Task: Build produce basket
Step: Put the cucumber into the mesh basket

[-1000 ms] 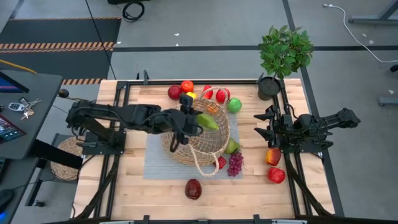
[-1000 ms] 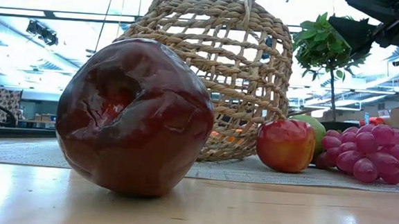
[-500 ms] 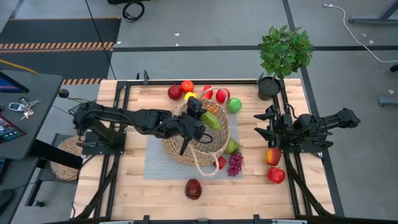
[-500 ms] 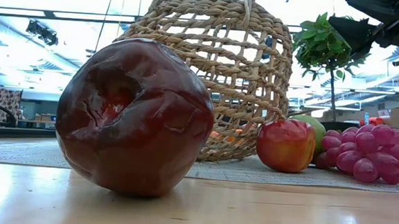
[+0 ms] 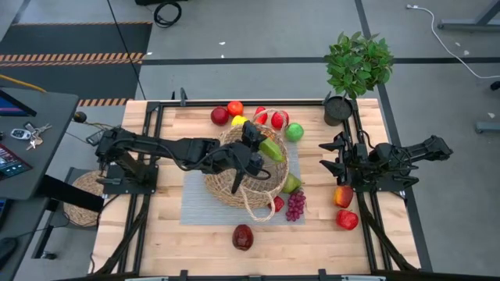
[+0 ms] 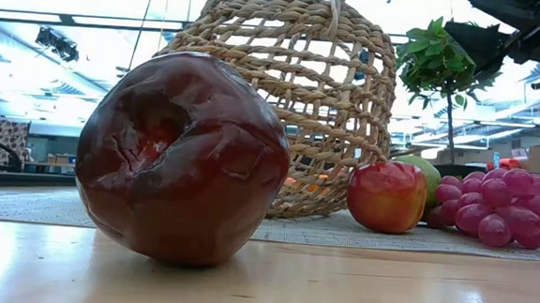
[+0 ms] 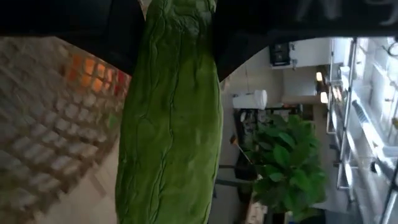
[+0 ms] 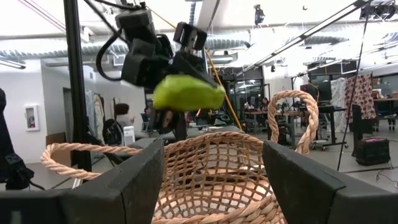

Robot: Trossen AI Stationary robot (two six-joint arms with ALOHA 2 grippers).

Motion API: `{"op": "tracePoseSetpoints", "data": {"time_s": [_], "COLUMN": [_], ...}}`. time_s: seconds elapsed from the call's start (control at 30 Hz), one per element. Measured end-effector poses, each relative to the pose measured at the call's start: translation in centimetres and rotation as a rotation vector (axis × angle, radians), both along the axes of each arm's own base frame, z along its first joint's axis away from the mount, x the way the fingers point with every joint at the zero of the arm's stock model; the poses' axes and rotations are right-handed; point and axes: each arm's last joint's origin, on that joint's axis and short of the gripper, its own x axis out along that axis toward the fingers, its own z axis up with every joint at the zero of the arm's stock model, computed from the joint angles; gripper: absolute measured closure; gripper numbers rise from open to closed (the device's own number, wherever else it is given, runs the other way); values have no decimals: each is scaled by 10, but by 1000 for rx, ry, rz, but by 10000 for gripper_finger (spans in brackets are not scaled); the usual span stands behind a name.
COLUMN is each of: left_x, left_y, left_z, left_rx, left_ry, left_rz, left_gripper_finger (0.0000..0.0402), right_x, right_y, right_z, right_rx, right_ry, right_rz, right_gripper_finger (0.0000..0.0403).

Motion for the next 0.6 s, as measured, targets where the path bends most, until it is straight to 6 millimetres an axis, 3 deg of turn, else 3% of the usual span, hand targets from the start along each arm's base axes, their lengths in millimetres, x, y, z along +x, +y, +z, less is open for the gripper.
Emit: {"op": "tracePoseSetpoints", "data": {"time_s": [0.27, 0.6], "left_x": [22, 34], "left_y": [-1, 21], "left_z": [-25, -67], "left_rx": [98, 95], "left_ry": [93, 328], "left_rz": [-21, -25], "left_gripper_finger": [257, 257], "right_x": [0, 0], "right_y": [0, 0], "right_z": [0, 0], "right_rx": [0, 1], "right_ry": [4, 4], "right_rz": [-2, -4], "right_gripper_finger": [128, 128]}}
